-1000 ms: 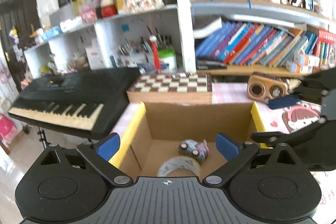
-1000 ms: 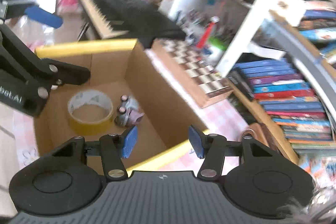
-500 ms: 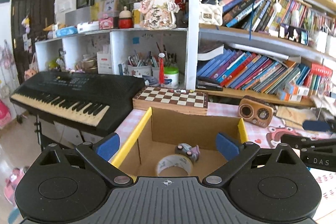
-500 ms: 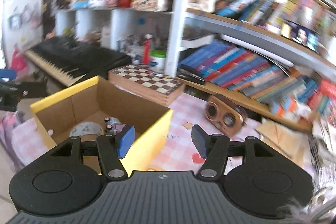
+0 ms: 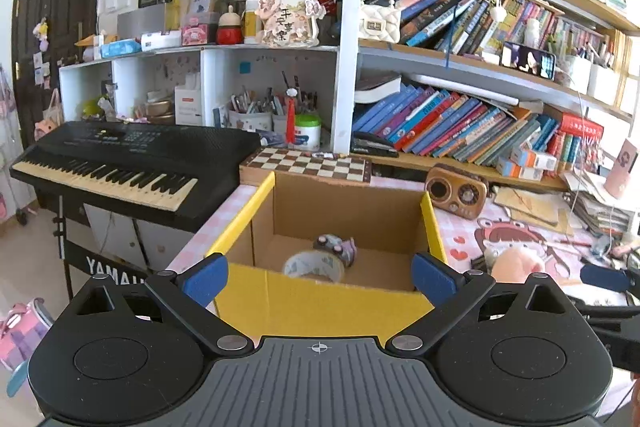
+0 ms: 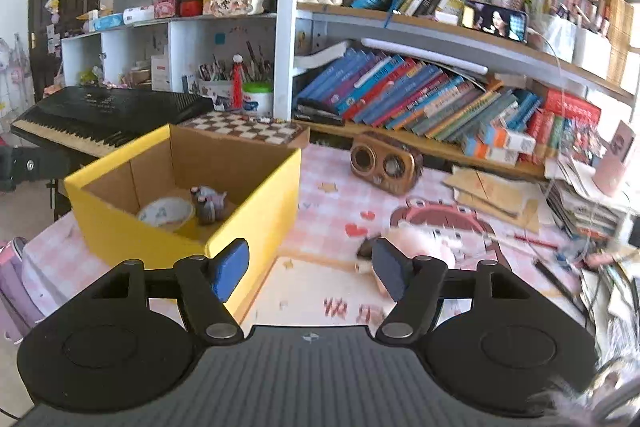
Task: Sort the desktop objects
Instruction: 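Withdraw both grippers from the box back toward the table items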
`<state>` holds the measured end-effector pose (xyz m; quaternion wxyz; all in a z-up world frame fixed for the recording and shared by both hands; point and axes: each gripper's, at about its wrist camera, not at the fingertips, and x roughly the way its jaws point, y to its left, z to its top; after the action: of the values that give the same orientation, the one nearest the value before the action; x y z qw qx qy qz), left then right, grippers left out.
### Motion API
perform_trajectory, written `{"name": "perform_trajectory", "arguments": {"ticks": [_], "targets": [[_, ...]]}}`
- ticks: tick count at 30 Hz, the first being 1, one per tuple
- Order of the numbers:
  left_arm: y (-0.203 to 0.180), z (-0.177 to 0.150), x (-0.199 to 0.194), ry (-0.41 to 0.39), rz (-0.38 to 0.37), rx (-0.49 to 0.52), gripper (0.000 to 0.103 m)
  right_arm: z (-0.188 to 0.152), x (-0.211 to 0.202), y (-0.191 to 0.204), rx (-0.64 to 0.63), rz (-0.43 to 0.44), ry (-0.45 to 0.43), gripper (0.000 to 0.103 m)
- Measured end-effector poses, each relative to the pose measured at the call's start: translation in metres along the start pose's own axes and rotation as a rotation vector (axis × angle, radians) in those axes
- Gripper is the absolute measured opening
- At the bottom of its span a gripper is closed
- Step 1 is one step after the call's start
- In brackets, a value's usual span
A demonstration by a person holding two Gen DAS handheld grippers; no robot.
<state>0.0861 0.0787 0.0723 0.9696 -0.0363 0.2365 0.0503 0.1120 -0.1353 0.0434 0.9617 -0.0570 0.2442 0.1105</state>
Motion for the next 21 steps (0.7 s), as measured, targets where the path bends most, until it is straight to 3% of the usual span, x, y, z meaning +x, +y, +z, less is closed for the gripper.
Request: {"name": "perform_trajectory", "arguments": {"ticks": [8,21], "targets": [[-0.003,-0.038,-0.010,0.079,-0.001,0.018,0.100,-0.039,-0.021,0.017,0.029,0.008,0.054,0.067],[-0.022,-0.078,-0.019,0.177,-0.023,0.071,0.100,-0.063,-0.033,0.035,0.019,0.039,0.122,0.071]]}}
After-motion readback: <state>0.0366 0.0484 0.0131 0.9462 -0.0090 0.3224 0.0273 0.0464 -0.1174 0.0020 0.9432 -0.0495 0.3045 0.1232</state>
